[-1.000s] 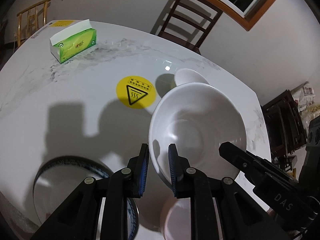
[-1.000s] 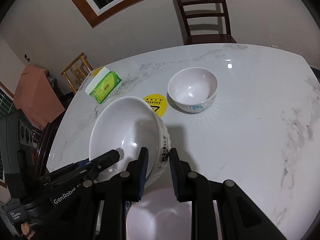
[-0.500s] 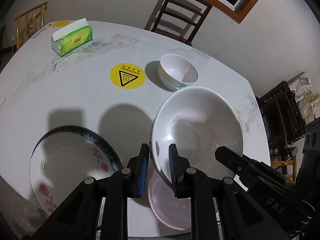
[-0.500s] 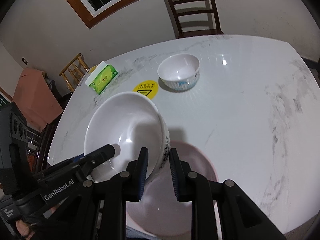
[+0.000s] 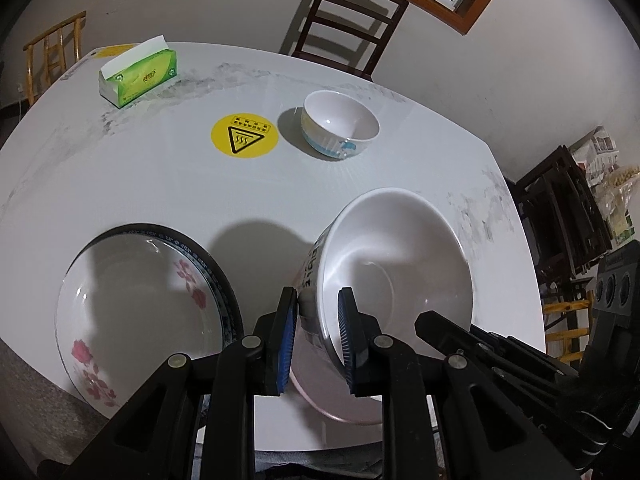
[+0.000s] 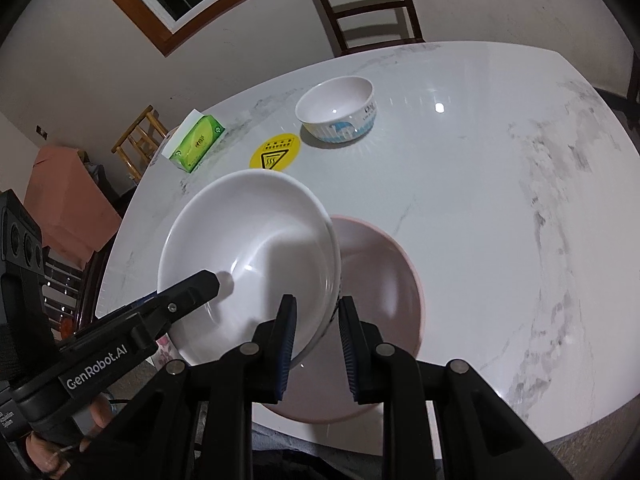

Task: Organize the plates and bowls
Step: 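Lift the white ribbed bowl and lower it into the pink bowl with both tools, then open both tools and release the white ribbed bowl inside the pink bowl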

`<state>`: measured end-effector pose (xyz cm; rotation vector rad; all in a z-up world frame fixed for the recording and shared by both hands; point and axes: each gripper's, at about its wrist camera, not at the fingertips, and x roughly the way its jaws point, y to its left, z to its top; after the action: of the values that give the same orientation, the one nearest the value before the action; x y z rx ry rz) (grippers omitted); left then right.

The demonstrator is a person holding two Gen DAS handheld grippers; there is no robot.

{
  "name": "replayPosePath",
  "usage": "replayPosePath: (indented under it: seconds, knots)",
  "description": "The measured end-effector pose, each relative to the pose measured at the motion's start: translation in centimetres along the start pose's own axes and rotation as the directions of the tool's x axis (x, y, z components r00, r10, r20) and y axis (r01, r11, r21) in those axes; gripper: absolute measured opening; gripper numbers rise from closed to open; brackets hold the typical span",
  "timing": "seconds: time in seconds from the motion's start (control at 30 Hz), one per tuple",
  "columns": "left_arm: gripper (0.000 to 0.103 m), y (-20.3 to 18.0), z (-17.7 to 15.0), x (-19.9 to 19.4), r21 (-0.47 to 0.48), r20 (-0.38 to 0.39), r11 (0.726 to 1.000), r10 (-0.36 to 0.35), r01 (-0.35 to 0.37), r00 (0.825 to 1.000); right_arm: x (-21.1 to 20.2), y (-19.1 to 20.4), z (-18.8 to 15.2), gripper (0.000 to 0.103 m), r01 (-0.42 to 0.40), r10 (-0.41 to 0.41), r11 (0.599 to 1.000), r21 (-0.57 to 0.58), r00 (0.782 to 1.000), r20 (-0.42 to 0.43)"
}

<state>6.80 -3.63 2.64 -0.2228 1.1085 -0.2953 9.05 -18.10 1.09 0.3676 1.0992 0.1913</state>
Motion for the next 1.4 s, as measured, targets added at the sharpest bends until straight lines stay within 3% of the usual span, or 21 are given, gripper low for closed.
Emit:
replayPosePath:
  seconds: [0.73, 1.4]
  knots:
    - [0.017, -0.9, -2.2, 4.0, 0.034, -0.097, 0.998, 0.047, -0.044, 0.994, 2.7, -1.9, -1.6, 0.022, 0.062, -0.059, 0.997, 0.037, 0.996, -0.072]
    - [0.022, -2.1, -2.2, 4.5, 0.107, -0.072, 0.988, 0.121, -0.113, 0.99, 4.0, -1.4, -1.2, 0.025, 0.094, -0.091, 0.995, 0.034, 0.991, -0.094]
